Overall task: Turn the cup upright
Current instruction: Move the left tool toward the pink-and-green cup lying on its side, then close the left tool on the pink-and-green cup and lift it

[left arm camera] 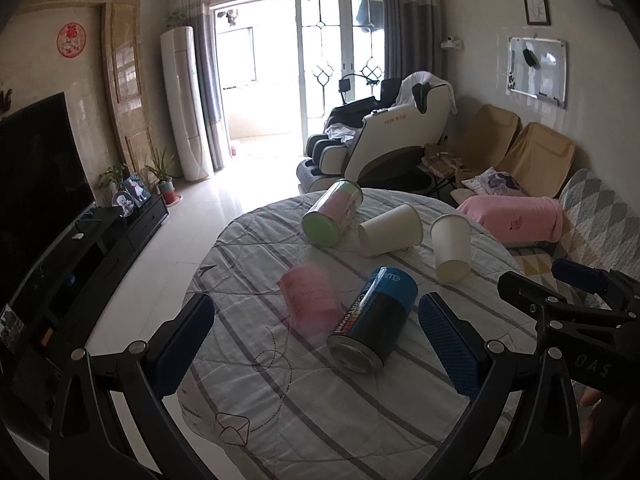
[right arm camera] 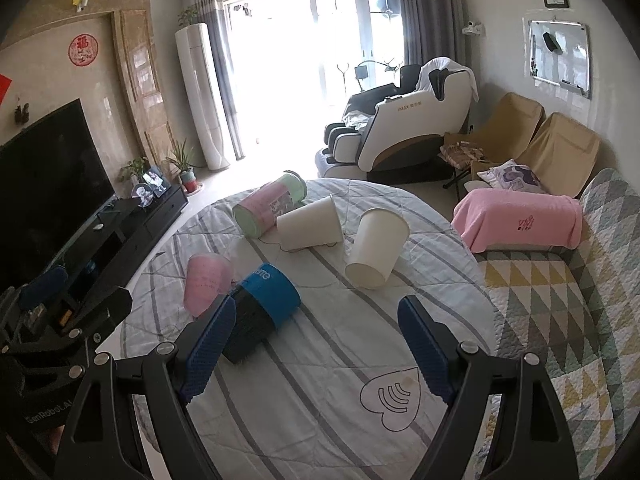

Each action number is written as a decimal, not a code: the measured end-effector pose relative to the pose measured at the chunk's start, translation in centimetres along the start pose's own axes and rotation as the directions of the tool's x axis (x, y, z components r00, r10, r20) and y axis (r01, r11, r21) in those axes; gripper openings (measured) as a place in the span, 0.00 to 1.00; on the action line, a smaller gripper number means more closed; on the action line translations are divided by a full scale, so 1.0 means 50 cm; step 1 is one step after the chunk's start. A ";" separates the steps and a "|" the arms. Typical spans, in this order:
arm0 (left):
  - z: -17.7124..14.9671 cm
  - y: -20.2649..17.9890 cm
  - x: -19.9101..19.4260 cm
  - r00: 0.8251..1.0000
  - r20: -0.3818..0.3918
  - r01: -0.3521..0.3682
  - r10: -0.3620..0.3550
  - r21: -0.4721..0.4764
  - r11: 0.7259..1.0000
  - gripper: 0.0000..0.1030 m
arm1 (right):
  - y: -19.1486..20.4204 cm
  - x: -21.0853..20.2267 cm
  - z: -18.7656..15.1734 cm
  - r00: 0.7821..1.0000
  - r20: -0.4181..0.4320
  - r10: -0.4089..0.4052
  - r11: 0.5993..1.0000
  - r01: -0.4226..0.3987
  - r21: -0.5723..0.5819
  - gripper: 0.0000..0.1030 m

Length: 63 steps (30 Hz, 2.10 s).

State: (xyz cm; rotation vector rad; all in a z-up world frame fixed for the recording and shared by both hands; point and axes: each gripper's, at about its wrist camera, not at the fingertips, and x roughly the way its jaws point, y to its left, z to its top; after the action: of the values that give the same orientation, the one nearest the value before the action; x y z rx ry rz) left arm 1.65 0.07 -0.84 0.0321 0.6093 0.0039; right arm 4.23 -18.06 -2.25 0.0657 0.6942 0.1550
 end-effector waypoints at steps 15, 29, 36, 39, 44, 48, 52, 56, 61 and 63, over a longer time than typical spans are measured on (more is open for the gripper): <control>0.025 0.002 0.069 0.998 -0.064 0.013 -0.011 0.032 0.999 1.00 | -0.030 0.071 0.027 0.993 -0.110 0.033 0.998 -0.026 0.063 0.82; 0.051 0.061 0.187 0.978 -0.201 0.053 -0.058 -0.032 0.998 1.00 | -0.007 0.156 0.055 0.982 -0.181 0.057 0.998 -0.051 0.033 0.82; 0.066 0.055 0.256 0.955 -0.274 0.124 -0.115 0.014 0.992 1.00 | 0.005 0.205 0.078 0.976 -0.210 0.056 0.998 -0.054 0.016 0.82; 0.080 0.055 0.290 0.941 -0.307 0.159 -0.145 0.023 0.987 1.00 | 0.008 0.229 0.094 0.972 -0.233 0.044 0.999 -0.040 0.021 0.82; 0.114 0.059 0.345 0.947 -0.306 0.126 -0.096 0.078 0.989 1.00 | 0.007 0.275 0.123 0.963 -0.267 0.018 0.999 -0.011 0.030 0.82; 0.145 0.057 0.395 0.951 -0.288 0.143 -0.110 0.095 0.985 1.00 | 0.003 0.298 0.143 0.965 -0.261 0.001 1.000 0.006 0.028 0.82; 0.173 0.048 0.463 0.929 -0.330 0.205 -0.164 0.091 0.975 1.00 | -0.007 0.321 0.160 0.965 -0.261 -0.027 0.999 0.034 0.023 0.82; 0.189 0.038 0.529 0.917 -0.375 0.192 -0.134 0.122 0.974 1.00 | -0.012 0.335 0.169 0.964 -0.265 -0.028 0.999 0.035 0.023 0.82; 0.190 0.026 0.579 0.913 -0.388 0.196 -0.125 0.150 0.969 1.00 | -0.013 0.361 0.173 0.961 -0.274 -0.027 0.999 0.034 0.020 0.82; 0.187 0.016 0.591 0.914 -0.389 0.195 -0.115 0.173 0.965 1.00 | -0.013 0.369 0.174 0.961 -0.275 -0.029 0.999 0.036 0.019 0.82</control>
State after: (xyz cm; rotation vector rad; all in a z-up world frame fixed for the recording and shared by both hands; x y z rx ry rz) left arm 31.23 0.99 -10.08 0.1900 0.9950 -0.2149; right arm 23.89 -15.75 -7.31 0.0559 0.9747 0.1253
